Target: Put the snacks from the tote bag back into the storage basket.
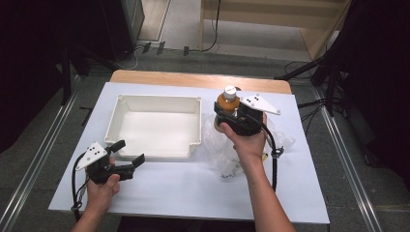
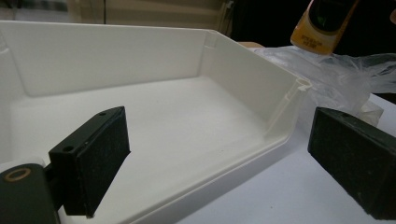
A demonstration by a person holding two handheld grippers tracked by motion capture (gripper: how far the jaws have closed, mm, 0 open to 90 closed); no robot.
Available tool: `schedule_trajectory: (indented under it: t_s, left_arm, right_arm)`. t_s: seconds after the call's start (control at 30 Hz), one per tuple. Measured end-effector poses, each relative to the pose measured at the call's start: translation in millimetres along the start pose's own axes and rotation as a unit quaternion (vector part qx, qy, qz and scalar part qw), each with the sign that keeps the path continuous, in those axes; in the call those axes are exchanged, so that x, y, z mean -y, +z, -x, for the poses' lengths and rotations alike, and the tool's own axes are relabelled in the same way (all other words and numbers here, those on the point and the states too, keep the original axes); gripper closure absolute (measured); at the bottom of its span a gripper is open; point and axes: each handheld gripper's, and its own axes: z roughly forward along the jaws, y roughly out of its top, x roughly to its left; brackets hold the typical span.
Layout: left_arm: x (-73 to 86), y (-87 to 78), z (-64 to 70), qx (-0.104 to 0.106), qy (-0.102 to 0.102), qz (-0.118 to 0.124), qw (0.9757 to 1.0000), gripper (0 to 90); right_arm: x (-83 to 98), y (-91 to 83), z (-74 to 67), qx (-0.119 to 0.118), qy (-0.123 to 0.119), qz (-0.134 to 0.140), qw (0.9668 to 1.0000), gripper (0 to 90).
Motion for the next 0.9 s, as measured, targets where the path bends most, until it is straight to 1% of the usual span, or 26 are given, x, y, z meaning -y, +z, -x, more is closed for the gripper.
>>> schedule_trajectory:
  t_s: [0.07, 0.27, 0.47, 0.57, 0.9]
  left_arm:
    - [0.1, 0.0, 0.0, 0.000, 0.001, 0.000, 1.0000, 5.2]
    - [0.1, -0.4, -0.6, 0.000, 0.001, 0.002, 1.0000, 5.3]
    - [-0.1, -1.3, -1.6, 0.000, -0.004, 0.005, 1.0000, 5.3]
    - [0.3, -1.1, -2.0, -0.002, -0.002, 0.003, 1.0000, 5.3]
    - [0.4, -1.8, -3.3, -0.004, 0.001, 0.002, 1.0000, 5.3]
  right_arm:
    - [0.3, 2.0, -2.3, -0.002, 0.003, -0.001, 1.0000, 30.9]
    - [1.3, 8.0, -7.3, -0.005, 0.000, -0.006, 1.0000, 30.9]
    - [1.2, 10.9, -11.7, -0.007, -0.006, -0.005, 0.9999, 30.9]
    - [1.2, 13.7, -16.6, -0.011, -0.009, -0.006, 0.9999, 30.9]
    - [1.6, 19.6, -26.2, -0.017, -0.010, -0.009, 0.9998, 30.9]
